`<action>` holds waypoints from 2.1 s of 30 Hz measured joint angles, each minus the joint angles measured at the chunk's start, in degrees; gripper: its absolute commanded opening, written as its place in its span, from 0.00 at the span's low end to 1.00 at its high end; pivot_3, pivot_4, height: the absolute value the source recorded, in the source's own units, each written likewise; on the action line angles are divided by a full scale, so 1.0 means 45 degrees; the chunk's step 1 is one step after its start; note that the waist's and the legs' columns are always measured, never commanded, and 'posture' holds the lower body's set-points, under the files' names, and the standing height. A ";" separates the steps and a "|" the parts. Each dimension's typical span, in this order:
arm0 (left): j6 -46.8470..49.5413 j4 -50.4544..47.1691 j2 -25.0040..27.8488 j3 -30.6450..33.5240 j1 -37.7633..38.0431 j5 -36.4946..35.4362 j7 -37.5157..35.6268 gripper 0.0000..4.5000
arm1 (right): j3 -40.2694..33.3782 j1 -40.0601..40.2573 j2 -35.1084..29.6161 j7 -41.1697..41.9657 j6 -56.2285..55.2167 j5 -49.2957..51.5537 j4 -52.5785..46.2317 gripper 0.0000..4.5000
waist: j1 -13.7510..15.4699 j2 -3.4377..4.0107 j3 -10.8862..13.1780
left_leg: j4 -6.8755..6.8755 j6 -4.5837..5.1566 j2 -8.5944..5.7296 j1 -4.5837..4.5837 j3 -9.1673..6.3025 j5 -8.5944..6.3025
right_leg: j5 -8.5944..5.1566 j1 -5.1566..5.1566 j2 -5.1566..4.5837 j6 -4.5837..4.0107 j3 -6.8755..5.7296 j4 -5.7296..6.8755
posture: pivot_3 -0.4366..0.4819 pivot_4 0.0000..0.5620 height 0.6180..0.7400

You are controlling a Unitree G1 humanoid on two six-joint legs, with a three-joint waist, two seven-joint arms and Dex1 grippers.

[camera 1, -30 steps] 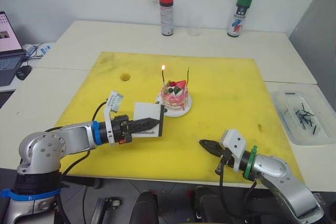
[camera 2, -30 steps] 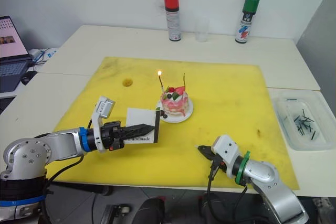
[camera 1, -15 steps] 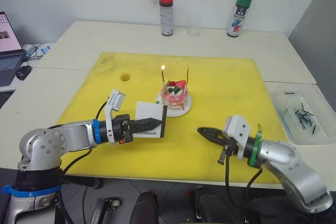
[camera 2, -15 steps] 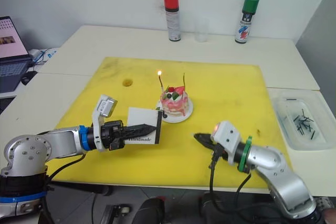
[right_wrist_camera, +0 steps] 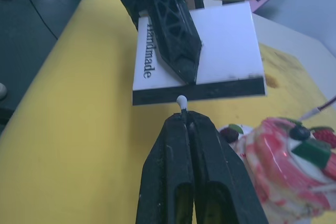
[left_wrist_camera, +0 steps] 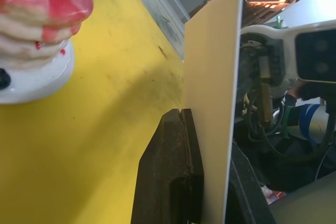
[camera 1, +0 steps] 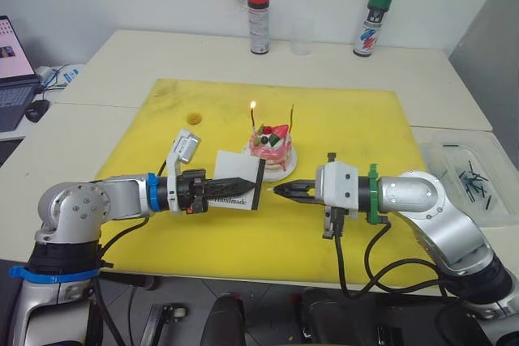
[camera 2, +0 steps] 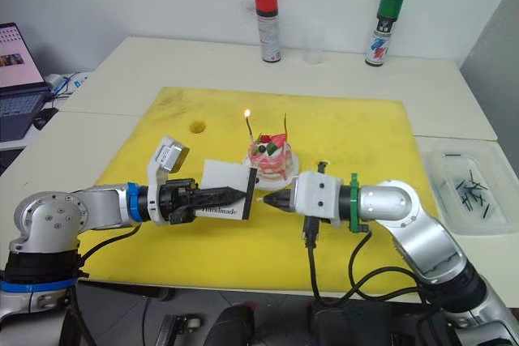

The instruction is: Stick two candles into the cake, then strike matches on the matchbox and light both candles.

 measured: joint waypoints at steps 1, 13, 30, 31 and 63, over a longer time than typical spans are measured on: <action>-0.0064 0.0250 0.0108 -0.0084 -0.0078 0.0214 -0.0303 0.00 | 0.0060 0.0000 0.0035 0.0060 -0.0058 -0.0035 0.0002 0.01 | -0.0001 0.0000 0.0000 | 0.0001 0.0000 -0.0001 0.0001 0.0000 0.0000 | 0.0000 0.0001 0.0000 0.0000 0.0001 0.0003 | 0.48 0.27 0.58; -0.1324 0.1180 0.0486 -0.0775 0.0222 0.2211 -0.2923 0.00 | 0.0459 -0.0297 0.0902 0.0130 -0.0580 -0.0764 0.0983 0.01 | 0.0002 0.0001 0.0000 | 0.0007 0.0000 0.0003 -0.0002 -0.0001 0.0000 | 0.0001 -0.0001 0.0000 0.0000 -0.0003 0.0005 | 0.48 0.27 0.58; -0.0973 0.0787 -0.0626 -0.0692 -0.0477 0.2191 -0.2422 0.00 | 0.0129 -0.0028 0.0904 0.0151 -0.0361 -0.0724 0.0853 0.01 | 0.0092 0.0000 0.0000 | 0.0015 0.0000 0.0000 -0.0006 -0.0004 0.0001 | 0.0002 0.0004 -0.0001 0.0002 -0.0004 0.0006 | 0.48 0.27 0.58; -0.0922 0.0759 -0.0873 -0.0621 -0.0653 0.2085 -0.2182 0.00 | -0.0169 0.0051 0.0785 0.0149 -0.0151 -0.0483 0.0668 0.01 | 0.0126 0.0000 0.0000 | 0.0017 0.0000 -0.0002 -0.0006 -0.0002 0.0001 | 0.0003 0.0004 -0.0002 0.0005 0.0000 0.0006 | 0.48 0.27 0.58; 0.0608 0.0587 -0.1910 -0.0431 -0.1803 0.1544 -0.0611 0.00 | -0.0992 0.0081 0.0083 -0.0171 -0.0443 -0.0734 0.0737 0.01 | 0.0138 0.0000 0.0000 | 0.0016 0.0000 0.0000 -0.0004 -0.0004 0.0001 | 0.0005 0.0003 0.0003 0.0007 0.0001 0.0012 | 0.48 0.27 0.58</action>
